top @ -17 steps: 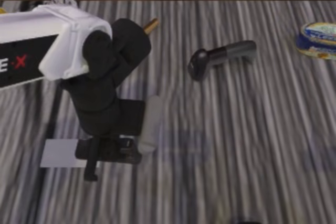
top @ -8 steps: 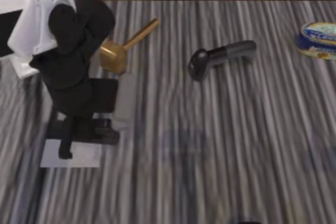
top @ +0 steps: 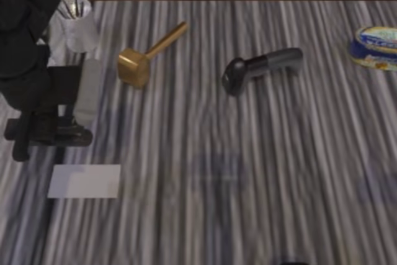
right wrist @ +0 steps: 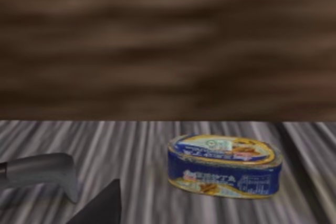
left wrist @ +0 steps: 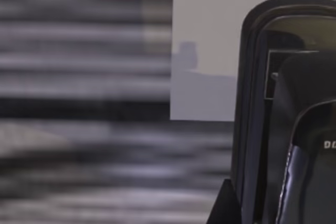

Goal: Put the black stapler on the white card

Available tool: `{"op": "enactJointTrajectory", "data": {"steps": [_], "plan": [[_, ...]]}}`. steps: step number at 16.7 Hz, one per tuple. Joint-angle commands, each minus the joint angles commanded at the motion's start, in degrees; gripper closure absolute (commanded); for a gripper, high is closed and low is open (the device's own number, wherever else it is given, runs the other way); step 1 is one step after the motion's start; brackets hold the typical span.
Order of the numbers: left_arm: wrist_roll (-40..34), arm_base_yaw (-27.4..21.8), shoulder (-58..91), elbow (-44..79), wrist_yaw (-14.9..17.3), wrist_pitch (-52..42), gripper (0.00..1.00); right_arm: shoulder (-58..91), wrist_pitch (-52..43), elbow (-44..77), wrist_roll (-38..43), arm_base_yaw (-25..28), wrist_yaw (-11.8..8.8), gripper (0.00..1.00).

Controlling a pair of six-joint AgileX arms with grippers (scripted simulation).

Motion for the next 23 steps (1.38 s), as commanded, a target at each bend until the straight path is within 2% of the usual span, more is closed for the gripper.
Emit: {"op": "enactJointTrajectory", "data": {"steps": [5,12,17,23], "plan": [[-0.1,-0.2,1.2,-1.5,0.0,2.5,1.0,0.0,0.0,0.0,0.0,0.0,0.0,0.0],[-0.5,-0.7,8.0,-12.1,0.0,20.5,1.0,0.0,0.0,0.0,0.0,0.0,0.0,0.0],[-0.6,-0.7,8.8,-13.4,0.0,22.2,1.0,0.0,0.0,0.0,0.0,0.0,0.0,0.0],[-0.6,-0.7,8.8,-13.4,0.0,22.2,0.55,0.0,0.0,0.0,0.0,0.0,0.0,0.0]]}}
